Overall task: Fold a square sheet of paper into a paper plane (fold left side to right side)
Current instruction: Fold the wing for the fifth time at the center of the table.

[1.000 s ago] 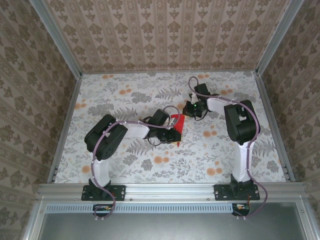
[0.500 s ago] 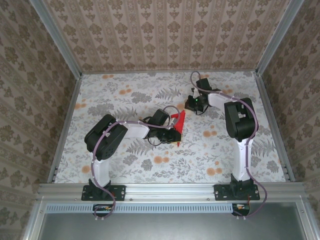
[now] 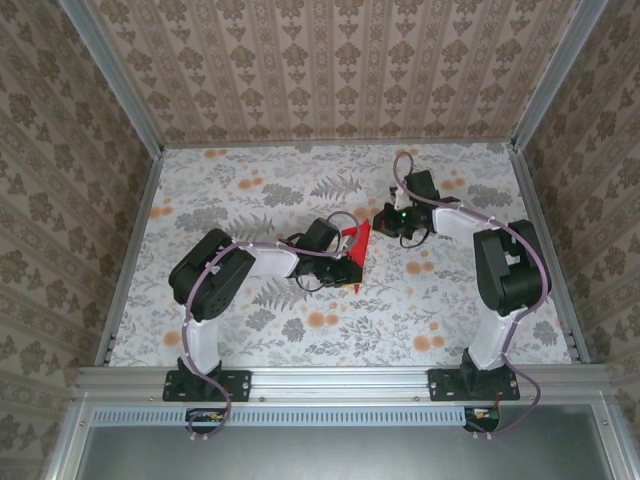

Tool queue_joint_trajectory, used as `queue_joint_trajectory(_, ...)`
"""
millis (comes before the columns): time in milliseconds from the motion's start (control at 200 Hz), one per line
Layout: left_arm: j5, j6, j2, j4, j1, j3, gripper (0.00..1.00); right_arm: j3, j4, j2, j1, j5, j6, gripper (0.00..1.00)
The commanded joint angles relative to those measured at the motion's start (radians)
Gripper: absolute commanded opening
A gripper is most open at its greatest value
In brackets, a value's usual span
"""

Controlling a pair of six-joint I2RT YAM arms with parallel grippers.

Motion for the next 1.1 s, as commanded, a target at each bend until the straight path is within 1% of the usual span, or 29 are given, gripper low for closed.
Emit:
queue_joint_trajectory(0,-0.024,0.008,0.016,-0.102,-0.02,-0.025,0.22,-0.054,0.084,-0.016,0.029,-0.096,0.076,0.03)
queue_joint_trajectory(250,-0.023,0.013,0.014,-0.104,-0.021,-0.016,0.22,-0.023,0.096,0.07,0.083,-0.087,0.098,0.03)
queue_joint_trajectory(445,-0.015,0.02,-0.018,-0.106,-0.021,-0.005,0.23,0.02,0.014,0.139,0.089,-0.01,0.083,0.03)
queue_joint_trajectory(600,-0.006,0.02,-0.061,-0.107,-0.02,0.004,0.26,0.045,-0.077,0.17,0.089,0.036,0.062,0.03)
queue_joint_trajectory(665,-0.004,0.02,-0.082,-0.105,-0.02,0.006,0.27,0.054,-0.109,0.182,0.09,0.041,0.051,0.03)
queue_joint_trajectory(795,-0.001,0.017,-0.11,-0.098,-0.021,-0.002,0.28,0.051,-0.117,0.192,0.089,0.043,0.048,0.03)
queue_joint_trajectory(945,0.012,-0.013,-0.093,-0.035,-0.021,-0.027,0.28,0.05,-0.122,0.195,0.09,0.044,0.046,0.03)
queue_joint_trajectory(965,0.043,-0.018,-0.088,-0.024,-0.021,-0.03,0.28,0.05,-0.122,0.194,0.091,0.045,0.045,0.03)
queue_joint_trajectory(1095,0.069,-0.041,-0.049,0.018,-0.023,-0.033,0.28,0.052,-0.129,0.193,0.091,0.048,0.041,0.02)
